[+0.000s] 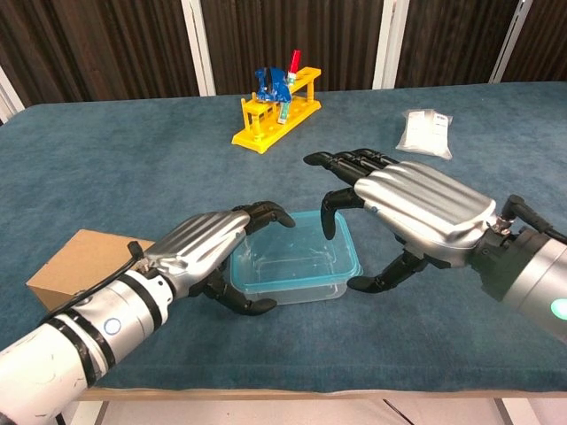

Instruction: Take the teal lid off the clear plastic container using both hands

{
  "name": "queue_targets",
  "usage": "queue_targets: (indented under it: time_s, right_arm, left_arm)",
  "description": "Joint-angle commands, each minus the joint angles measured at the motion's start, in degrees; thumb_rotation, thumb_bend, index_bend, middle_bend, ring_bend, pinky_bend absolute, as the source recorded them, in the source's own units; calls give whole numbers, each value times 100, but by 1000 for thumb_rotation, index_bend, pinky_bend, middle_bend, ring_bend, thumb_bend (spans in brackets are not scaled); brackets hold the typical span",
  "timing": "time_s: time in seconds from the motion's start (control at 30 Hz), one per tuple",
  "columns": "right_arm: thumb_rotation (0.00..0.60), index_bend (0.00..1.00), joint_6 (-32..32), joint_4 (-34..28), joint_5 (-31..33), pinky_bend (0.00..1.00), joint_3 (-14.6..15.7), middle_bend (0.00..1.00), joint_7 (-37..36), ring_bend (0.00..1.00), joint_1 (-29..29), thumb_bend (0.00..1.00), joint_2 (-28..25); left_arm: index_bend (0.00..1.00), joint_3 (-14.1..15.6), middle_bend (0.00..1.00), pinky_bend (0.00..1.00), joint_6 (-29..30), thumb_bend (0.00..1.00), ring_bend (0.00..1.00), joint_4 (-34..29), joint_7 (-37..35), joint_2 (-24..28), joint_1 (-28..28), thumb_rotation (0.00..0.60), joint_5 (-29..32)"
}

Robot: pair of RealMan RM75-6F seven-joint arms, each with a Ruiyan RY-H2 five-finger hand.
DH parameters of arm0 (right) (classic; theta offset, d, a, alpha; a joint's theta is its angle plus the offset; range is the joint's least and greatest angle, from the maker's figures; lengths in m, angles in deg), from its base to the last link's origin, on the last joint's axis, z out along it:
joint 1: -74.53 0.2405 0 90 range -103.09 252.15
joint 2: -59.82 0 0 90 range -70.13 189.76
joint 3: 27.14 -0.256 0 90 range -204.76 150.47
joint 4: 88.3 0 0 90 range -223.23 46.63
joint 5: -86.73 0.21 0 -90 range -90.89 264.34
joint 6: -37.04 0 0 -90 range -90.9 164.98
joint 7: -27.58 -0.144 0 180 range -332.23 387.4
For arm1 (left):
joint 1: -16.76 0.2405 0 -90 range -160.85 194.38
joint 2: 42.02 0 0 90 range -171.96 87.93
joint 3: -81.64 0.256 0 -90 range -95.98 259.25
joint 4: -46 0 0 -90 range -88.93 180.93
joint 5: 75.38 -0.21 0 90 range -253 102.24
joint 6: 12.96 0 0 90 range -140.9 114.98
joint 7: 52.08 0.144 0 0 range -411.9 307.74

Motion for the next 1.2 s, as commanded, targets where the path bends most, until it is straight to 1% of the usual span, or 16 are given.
queue_targets:
  time_s: [0.03,0.5,1.2]
  right_arm:
    - [600,490,10,-21,77,0,5,0,28,0,14,101,-28]
    - [600,497,5,55,324,0,52,0,47,0,140,101,1]
    - [600,514,33,-109,663,0,-93,0,350,0,342,101,42]
  left_arm:
    - [527,5,418,381,-6,276,257,-17,13,15,5,600,4]
    - [533,-10,426,398,-26,276,268,27,73,18,12,600,39]
    - [557,62,463,405,-124,286,288,-124,104,219,24,600,44]
